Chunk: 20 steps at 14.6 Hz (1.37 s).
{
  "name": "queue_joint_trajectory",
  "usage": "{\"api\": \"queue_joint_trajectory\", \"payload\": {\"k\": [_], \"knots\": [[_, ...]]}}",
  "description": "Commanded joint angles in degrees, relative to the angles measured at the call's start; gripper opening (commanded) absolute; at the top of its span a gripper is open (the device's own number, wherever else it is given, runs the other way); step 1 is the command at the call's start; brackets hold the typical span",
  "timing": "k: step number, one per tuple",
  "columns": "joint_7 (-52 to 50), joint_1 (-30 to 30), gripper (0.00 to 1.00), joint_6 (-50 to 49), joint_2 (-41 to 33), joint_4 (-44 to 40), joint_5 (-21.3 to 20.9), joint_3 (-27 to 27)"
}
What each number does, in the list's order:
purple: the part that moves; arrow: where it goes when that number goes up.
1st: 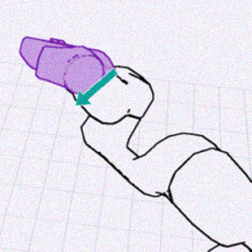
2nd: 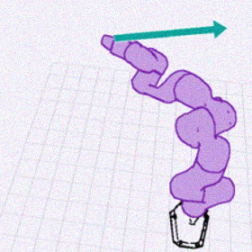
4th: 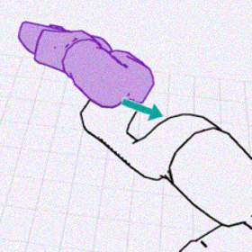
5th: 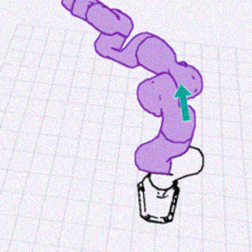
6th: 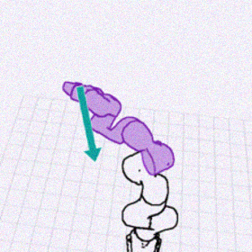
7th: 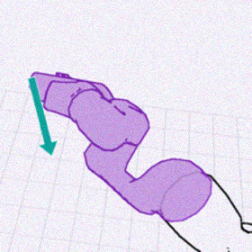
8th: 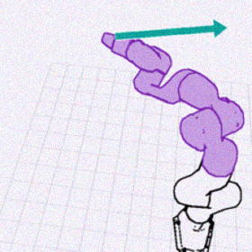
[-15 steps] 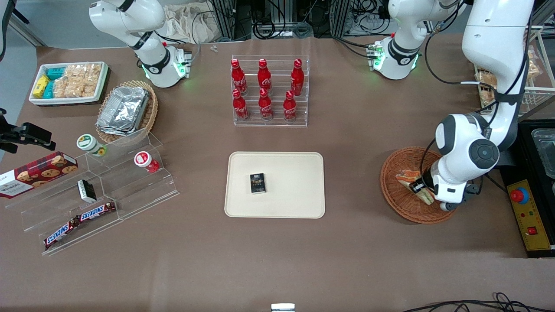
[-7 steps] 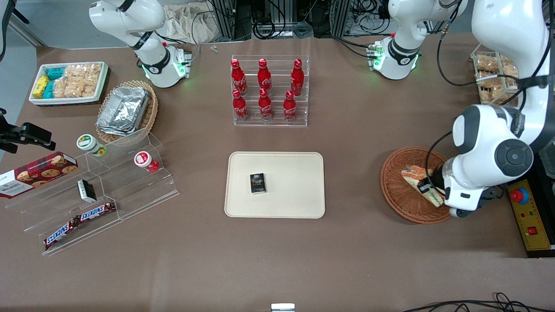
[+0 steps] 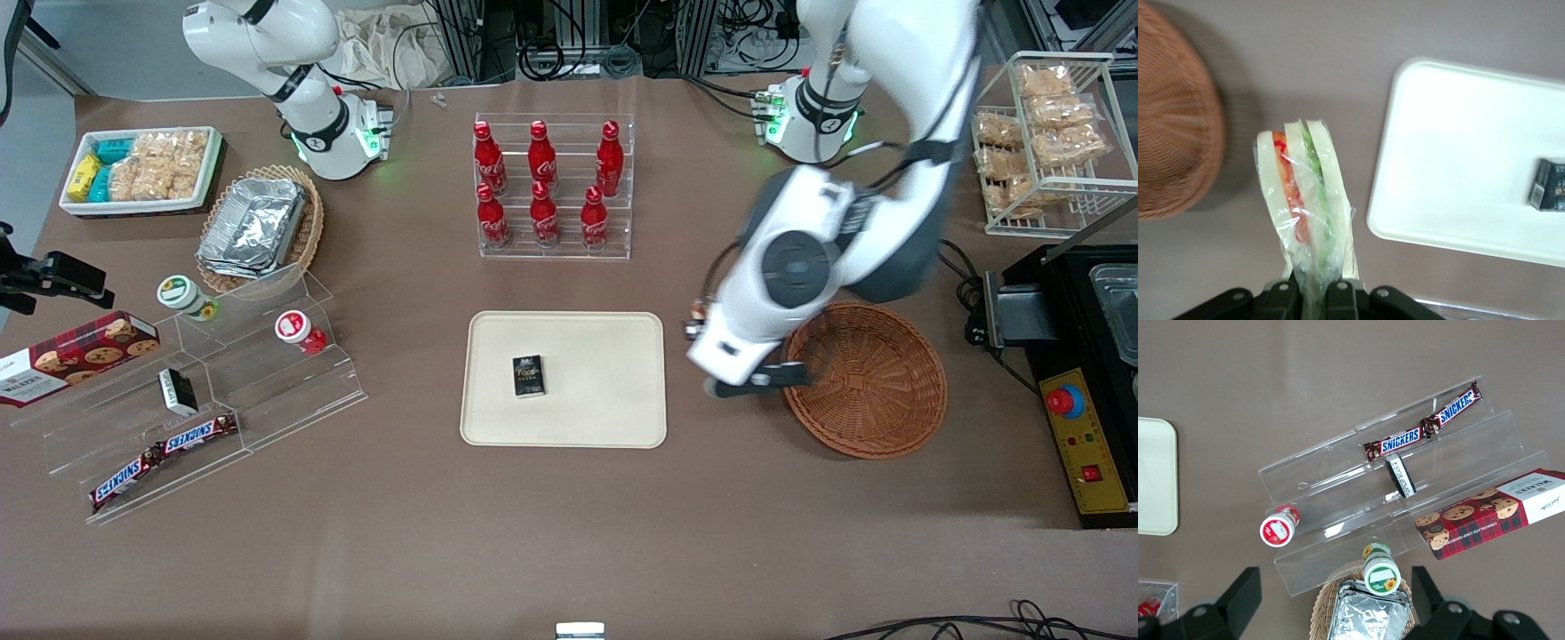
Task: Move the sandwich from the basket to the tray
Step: 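Lift the sandwich and carry it over the cream tray, then lower the sandwich onto the tray beside the black packet and release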
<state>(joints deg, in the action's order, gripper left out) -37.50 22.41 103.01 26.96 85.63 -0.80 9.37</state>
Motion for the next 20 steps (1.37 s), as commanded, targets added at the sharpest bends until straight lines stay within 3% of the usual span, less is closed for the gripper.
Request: {"api": "queue_joint_trajectory", "payload": {"k": [1,8,11,12,13,14,17,20], "knots": [[0.3,3.8,0.0,-1.0,8.5,-7.8,0.1,-0.8],[0.6,8.5,0.0,7.3,15.9,-7.9,-0.2,-0.8],[-0.1,10.0,0.0,9.1,18.4,-7.9,-2.9,-0.8],[-0.1,10.5,0.23,9.1,18.4,-7.7,-3.0,-0.8],[-0.1,10.5,0.67,9.1,18.5,-7.5,-3.1,-0.8],[-0.1,10.5,1.0,9.0,18.5,-7.5,-3.1,-0.8],[-0.1,9.7,1.0,7.3,16.8,-7.6,-3.1,-1.3],[-0.2,6.3,1.0,1.6,10.3,-7.8,-2.0,-1.4]]}}
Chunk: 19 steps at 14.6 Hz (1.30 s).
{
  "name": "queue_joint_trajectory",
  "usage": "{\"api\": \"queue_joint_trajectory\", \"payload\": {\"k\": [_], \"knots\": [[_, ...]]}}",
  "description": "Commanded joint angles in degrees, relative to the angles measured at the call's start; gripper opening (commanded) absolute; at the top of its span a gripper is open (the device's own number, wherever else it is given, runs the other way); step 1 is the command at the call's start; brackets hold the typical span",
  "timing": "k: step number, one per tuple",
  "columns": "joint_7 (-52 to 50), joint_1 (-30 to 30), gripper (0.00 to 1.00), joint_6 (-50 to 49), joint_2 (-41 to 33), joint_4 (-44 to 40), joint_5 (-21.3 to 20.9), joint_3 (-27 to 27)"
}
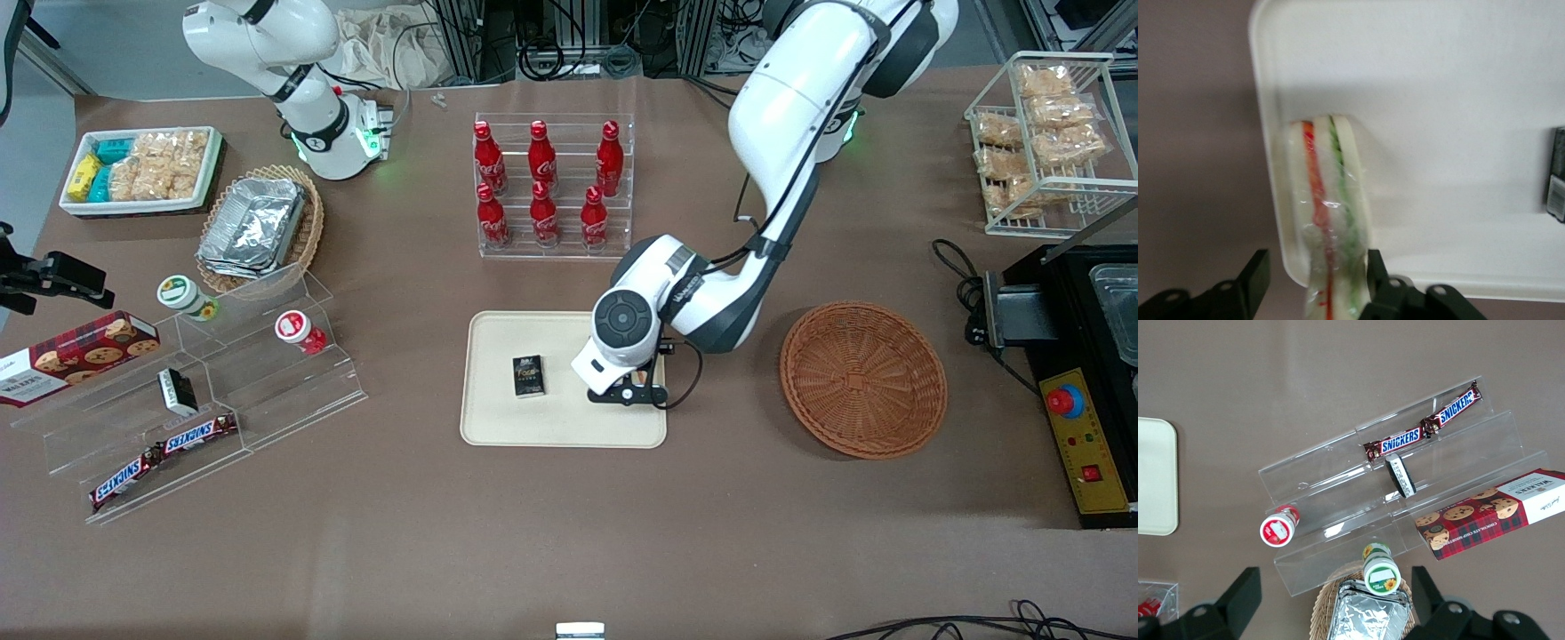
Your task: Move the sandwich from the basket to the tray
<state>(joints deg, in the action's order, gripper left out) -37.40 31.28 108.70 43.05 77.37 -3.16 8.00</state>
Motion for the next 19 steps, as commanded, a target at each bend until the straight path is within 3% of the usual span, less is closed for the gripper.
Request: {"api": "queue_joint_trajectory", "payload": {"k": [1,5,11,13,19], "knots": [[0.1,-4.8,1.0,-4.9,-8.7,0.8,0.5,0.3],[2.6,-9.8,1.0,-8.9,-17.5,1.7,1.1,0.3],[19.8,-19.6,1.0,-8.1,-30.2,13.8,1.0,0.2],[24.8,-20.3,1.0,-8.9,-32.1,15.8,0.7,-0.3],[44.1,-20.2,1.0,-9.6,-36.3,19.8,1.0,-10.5]]}}
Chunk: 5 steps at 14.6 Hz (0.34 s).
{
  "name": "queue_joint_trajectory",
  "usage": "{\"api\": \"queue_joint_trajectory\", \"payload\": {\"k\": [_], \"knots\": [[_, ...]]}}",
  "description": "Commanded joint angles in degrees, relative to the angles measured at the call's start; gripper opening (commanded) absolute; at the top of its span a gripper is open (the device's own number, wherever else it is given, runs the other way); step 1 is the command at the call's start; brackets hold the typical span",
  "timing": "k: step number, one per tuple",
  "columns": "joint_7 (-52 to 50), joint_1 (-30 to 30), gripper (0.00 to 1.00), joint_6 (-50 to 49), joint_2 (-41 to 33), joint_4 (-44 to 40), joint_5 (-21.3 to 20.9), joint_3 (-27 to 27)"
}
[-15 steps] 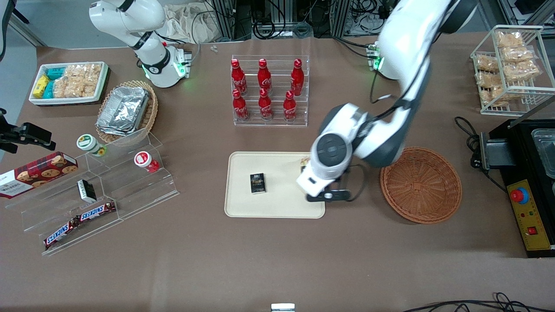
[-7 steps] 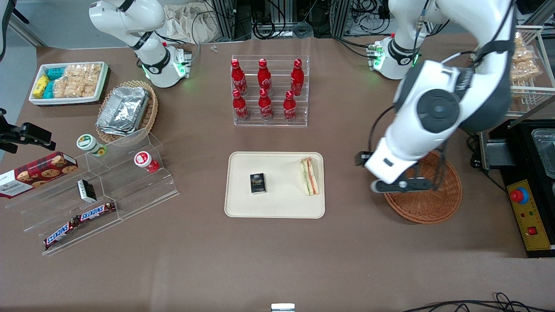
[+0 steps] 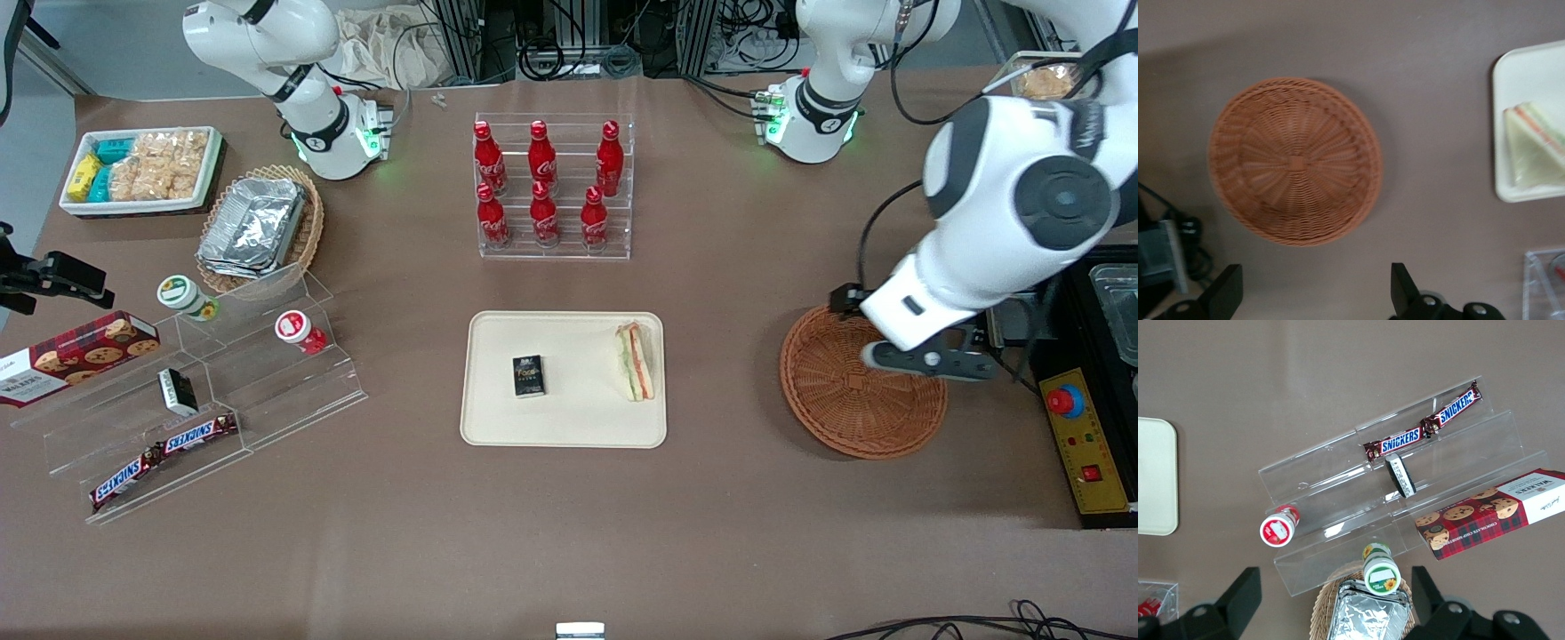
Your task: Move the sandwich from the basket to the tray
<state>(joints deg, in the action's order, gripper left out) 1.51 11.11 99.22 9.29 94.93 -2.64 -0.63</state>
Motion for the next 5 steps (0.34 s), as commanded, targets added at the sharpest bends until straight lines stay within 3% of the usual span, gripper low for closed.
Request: {"api": "queue_joint_trajectory", "payload": {"k": [1,5], "knots": [[6.6,-0.1,1.0,-0.1,-2.3,1.9,0.2,-2.6],[7.1,-0.1,1.0,-2.3,1.7,-5.5,-0.2,-3.2]]}}
